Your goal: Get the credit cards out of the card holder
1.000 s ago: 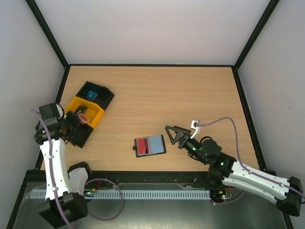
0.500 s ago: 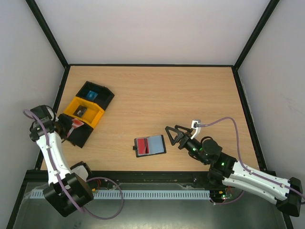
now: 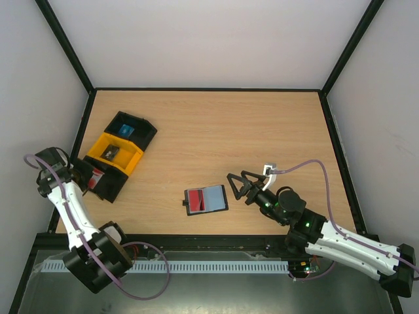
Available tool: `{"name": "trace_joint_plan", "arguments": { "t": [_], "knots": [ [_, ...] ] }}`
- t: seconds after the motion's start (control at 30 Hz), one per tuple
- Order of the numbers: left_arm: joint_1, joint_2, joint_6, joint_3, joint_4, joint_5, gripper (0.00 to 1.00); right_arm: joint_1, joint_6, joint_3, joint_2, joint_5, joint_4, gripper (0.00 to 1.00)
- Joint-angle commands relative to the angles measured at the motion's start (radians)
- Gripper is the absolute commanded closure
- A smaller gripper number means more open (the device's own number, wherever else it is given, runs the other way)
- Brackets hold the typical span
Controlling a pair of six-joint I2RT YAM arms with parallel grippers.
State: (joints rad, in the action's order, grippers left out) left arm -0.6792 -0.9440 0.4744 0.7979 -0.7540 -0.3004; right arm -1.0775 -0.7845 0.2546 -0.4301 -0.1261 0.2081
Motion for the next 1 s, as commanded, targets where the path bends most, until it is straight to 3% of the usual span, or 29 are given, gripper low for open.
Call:
{"name": "trace_joint_plan", "arguments": {
  "t": [0.0,0.27,0.97],
  "knots": [
    [-0.023,-0.026,0.014,-0.029,0.05,-0.054,0.97,-0.001,0.021,0.03,0.027,-0.004,-0.024,0.02],
    [-0.022,-0.114,0.008,0.017,0.131,-0.064,0.97,-0.001,0.03,0.032,0.058,-0.034,-0.041,0.02],
    [-0.023,-0.306,-0.013,0.002,0.259,0.069,0.97,-0.002,0.067,0.041,0.082,-0.104,-0.073,0.02]
  ]
}}
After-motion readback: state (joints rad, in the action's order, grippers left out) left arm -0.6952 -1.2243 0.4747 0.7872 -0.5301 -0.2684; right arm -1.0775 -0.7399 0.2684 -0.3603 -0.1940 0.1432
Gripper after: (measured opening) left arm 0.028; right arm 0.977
